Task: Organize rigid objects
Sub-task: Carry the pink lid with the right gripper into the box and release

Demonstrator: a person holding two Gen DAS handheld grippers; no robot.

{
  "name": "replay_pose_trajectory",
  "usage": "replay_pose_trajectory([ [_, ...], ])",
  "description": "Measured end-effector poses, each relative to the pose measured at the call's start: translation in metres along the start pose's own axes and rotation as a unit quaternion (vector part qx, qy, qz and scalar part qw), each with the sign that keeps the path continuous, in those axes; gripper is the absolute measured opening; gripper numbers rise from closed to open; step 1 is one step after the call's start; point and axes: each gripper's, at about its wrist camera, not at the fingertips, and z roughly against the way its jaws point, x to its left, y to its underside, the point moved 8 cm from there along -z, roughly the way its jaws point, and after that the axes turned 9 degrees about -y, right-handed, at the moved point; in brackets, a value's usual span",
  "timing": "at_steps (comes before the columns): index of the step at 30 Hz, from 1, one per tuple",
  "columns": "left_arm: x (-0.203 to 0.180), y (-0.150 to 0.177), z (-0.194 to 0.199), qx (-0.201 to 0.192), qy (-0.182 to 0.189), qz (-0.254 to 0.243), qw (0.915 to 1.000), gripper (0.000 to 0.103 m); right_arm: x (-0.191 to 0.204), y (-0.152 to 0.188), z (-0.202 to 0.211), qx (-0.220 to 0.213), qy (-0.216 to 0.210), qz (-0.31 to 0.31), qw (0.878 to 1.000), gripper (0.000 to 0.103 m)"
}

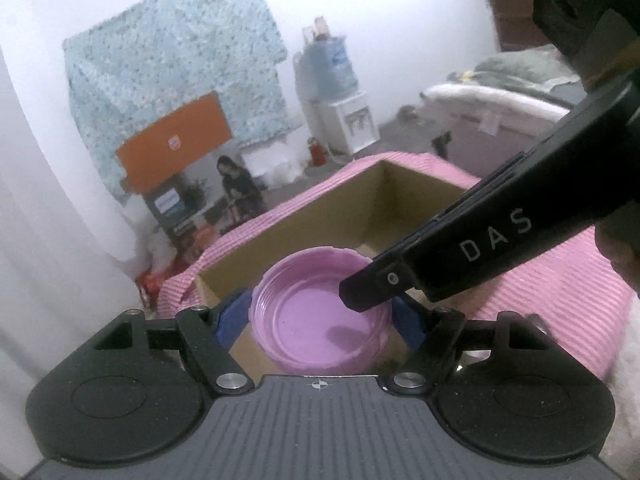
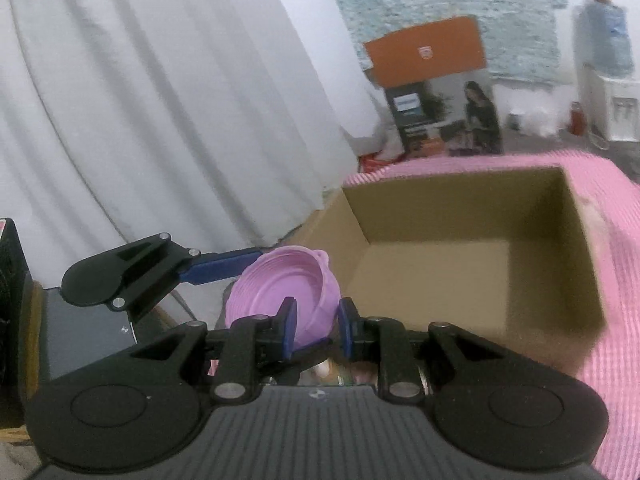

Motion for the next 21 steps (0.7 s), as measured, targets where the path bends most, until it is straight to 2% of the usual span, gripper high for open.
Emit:
replay_pose_trajectory([
  [6, 0.029, -0.008, -0.067, 0.055, 0.017, 0.004, 0.9983, 0.076, -0.033, -0.049, -0.057, 0.056, -0.02, -0.04, 0.997, 0.024],
  [10, 0.037, -0.006, -0.104, 0.093, 0.029, 0.011, 0.9952, 0.076, -0.065, -0.067, -0.099, 0.088, -0.018, -0.076, 0.993, 0.024],
  [14, 0.032, 0.0, -0.129, 0.12, 0.032, -0.002, 0.9923, 0.076, -0.099, -0.074, -0.134, 0.114, -0.014, -0.114, 0.987, 0.024],
  [21, 0.029, 0.011, -0.162, 0.152, 0.024, -0.029, 0.9876, 0.076, -0.14, -0.066, -0.174, 0.152, -0.011, -0.169, 0.974, 0.024],
])
